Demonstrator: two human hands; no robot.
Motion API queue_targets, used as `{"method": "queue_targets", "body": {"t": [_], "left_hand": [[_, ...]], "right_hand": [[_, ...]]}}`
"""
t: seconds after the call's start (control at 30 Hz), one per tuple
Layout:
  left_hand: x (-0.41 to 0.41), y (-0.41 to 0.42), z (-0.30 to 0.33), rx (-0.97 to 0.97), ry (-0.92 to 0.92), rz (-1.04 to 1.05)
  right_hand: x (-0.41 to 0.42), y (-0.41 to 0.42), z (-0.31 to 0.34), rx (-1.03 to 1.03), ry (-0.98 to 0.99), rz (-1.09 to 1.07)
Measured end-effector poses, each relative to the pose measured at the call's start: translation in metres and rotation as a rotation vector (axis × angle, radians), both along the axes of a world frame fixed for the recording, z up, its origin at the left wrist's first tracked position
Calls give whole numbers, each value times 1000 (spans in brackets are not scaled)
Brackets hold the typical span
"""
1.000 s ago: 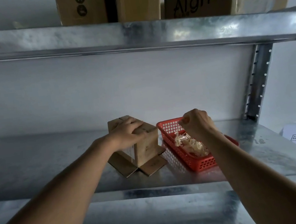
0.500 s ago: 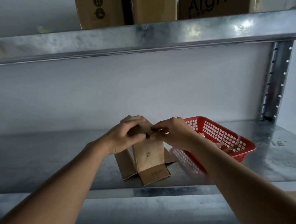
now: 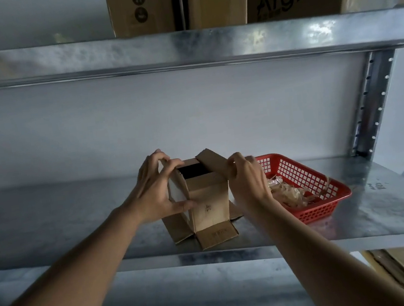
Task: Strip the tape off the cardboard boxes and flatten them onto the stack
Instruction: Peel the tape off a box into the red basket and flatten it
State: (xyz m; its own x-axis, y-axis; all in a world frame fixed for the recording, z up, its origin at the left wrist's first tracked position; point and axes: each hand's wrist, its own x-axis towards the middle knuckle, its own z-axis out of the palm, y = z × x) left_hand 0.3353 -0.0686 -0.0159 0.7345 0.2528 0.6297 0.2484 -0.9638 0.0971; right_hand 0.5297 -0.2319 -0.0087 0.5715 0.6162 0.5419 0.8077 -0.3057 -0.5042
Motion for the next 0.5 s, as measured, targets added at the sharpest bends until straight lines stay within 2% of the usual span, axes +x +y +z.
{"method": "queue_targets", "body": {"t": [0.07, 0.17, 0.2, 0.27, 0.37, 0.5], "left_hand": [[-2, 3, -5, 50, -12, 19], [1, 7, -12, 102, -29, 56], [1, 8, -14, 108, -35, 63], [1, 11, -18, 95, -34, 71], [-1, 15, -19, 94, -41, 98], [2, 17, -13, 207, -76, 123]], "right_hand": [[-6, 1, 8, -160, -46, -51], [-19, 1, 22, -389, -280, 43], [-23, 3, 25, -423, -291, 74], [-28, 6, 29, -399, -234, 113], [-31, 8, 31, -284, -33, 181], [-28, 5, 31, -426, -20, 144]]}}
